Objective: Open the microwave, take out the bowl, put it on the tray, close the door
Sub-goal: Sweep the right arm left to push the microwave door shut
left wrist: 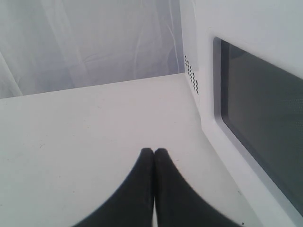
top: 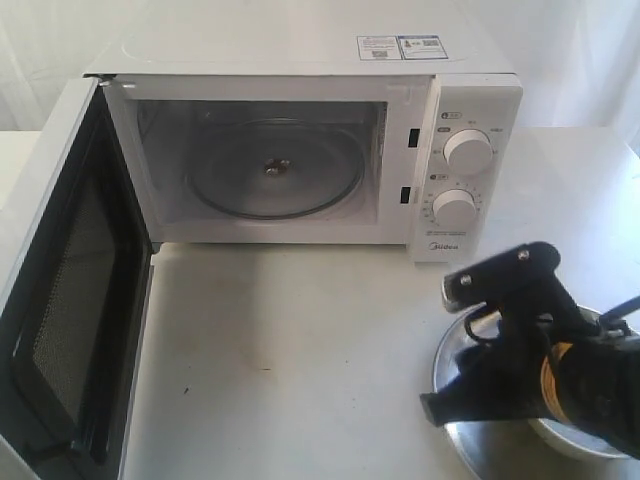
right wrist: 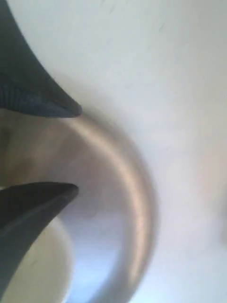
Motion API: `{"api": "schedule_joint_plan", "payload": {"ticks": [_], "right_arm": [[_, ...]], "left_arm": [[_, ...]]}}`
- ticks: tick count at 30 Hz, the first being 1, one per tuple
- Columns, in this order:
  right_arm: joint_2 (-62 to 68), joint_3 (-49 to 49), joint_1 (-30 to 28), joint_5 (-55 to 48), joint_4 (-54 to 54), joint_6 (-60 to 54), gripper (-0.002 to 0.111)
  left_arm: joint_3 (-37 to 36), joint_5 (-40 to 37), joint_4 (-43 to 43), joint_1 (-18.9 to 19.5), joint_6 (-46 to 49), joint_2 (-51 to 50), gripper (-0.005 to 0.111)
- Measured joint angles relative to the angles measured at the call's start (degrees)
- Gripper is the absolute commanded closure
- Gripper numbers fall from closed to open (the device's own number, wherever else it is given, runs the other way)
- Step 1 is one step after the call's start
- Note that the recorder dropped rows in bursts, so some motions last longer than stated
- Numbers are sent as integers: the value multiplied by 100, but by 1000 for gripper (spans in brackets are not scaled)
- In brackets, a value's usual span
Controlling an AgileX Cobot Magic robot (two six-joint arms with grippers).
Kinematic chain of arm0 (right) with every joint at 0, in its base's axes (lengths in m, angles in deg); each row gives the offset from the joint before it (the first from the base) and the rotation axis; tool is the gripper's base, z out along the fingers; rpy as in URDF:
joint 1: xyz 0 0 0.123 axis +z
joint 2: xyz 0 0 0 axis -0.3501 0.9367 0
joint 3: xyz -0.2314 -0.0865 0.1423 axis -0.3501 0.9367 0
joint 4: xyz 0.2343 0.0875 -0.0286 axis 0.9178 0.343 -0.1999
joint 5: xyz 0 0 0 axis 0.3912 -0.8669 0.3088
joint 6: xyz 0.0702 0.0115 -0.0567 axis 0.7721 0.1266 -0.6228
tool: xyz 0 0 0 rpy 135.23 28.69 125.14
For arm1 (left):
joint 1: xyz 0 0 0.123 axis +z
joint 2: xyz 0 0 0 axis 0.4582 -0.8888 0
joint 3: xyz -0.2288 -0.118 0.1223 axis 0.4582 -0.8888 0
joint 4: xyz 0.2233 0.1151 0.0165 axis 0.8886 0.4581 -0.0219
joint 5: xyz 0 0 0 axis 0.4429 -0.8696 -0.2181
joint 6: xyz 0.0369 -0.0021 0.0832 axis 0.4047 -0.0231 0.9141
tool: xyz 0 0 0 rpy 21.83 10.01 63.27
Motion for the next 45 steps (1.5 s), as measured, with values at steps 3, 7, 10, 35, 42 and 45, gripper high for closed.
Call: {"api": "schedule_joint_plan", "payload": {"ticks": [3,7,10,35,42,45], "right_arm": [[-526,-203,0,1021,-297,21,84],[-1072,-764,0,2417,-550,-189,108],[-1092,-1349,0,2965,-610,-489,108],[2858,-4498,2702,5311,7151,-11025,108],[3273,-4498,3248,6254,8366,-12849,108],[3414,-4537,3259,6460,9235,-14202,108]], "left_arm": [[0,0,0,0,0,0,107],[0,0,0,0,0,0,107],[0,0,0,0,0,0,107],[0,0,0,0,0,0,107],[0,0,0,0,0,0,107],[0,0,0,0,0,0,107]]}}
